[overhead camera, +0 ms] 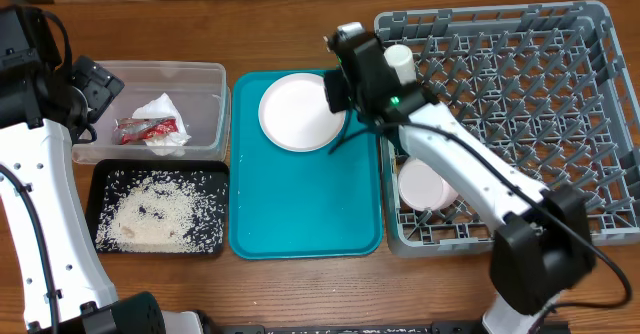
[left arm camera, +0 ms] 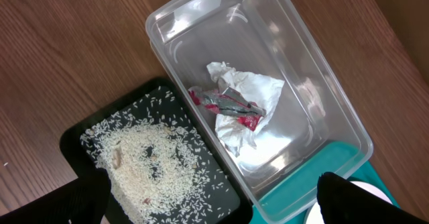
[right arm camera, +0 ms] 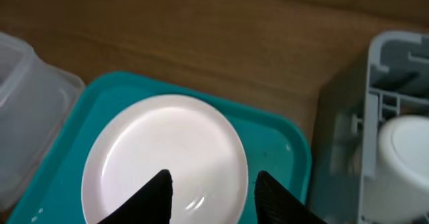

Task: Sort waste into correct bins and load items into the dishwasher
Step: 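Move the right gripper back toward the pink plate on the teal tray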

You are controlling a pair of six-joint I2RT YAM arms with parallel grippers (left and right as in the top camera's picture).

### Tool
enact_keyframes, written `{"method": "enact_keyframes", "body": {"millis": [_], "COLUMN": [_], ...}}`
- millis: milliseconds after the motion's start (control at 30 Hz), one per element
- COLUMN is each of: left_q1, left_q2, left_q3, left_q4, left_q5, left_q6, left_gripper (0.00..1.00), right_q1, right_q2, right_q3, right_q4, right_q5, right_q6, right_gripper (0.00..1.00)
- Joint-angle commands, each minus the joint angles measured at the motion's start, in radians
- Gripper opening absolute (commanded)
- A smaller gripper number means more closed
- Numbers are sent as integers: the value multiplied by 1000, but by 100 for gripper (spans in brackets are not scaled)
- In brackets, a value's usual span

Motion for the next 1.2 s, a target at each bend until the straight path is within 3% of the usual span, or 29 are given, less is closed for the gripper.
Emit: {"method": "enact_keyframes", "body": {"millis": [0, 333, 1167], "left_q1": [5, 5, 5], "left_q2": [2, 2, 2], "left_q3": [7, 7, 7], "left_q4": [0, 0, 0], "left_q5": [-14, -14, -14], "left_q6": [-21, -21, -21], "left_gripper": [100, 100, 100], "right_q1": [-10, -11, -14], "right_q2": [85, 276, 284], "right_q3": [47, 47, 44], "right_q4": [25, 83, -21], "right_q5": [0, 0, -1], "right_q6": [-25, -26, -6], "right_gripper": [41, 43, 44]}}
